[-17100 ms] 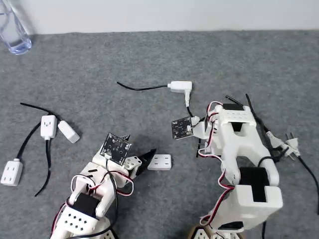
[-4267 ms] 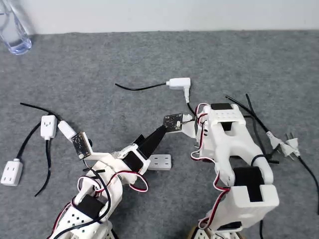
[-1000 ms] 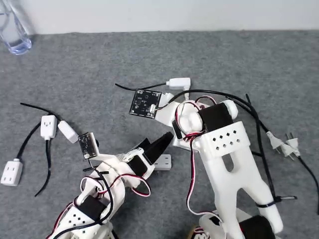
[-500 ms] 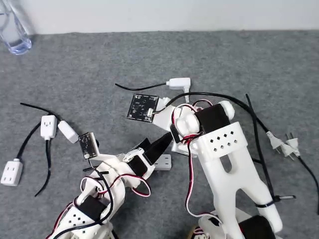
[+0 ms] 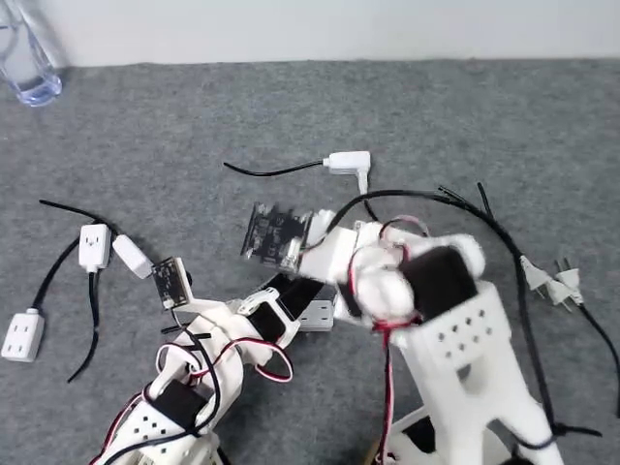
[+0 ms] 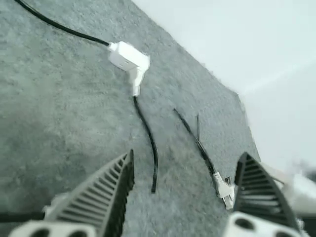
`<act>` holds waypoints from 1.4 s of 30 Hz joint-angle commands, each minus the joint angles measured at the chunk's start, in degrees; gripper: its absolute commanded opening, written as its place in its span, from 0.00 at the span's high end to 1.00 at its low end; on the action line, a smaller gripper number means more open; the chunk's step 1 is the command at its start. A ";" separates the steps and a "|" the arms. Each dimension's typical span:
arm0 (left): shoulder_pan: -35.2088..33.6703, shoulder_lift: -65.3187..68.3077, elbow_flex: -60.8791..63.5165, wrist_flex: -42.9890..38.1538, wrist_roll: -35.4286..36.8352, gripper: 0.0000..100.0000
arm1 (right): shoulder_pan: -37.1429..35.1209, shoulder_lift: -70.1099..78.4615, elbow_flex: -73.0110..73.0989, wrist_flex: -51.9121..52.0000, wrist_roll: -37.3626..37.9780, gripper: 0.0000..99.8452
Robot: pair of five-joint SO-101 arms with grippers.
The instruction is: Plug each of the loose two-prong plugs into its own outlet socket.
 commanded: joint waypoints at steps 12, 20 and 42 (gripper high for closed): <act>0.44 -0.53 -0.75 -0.97 -0.70 0.68 | 3.21 -0.48 -2.29 -0.84 1.93 0.99; 0.44 -0.53 -0.75 -0.97 -0.70 0.68 | 18.24 0.84 -1.58 -2.15 7.91 0.99; -23.03 -0.62 -0.66 1.32 -5.80 0.68 | 14.20 32.92 -16.88 5.41 -24.00 0.99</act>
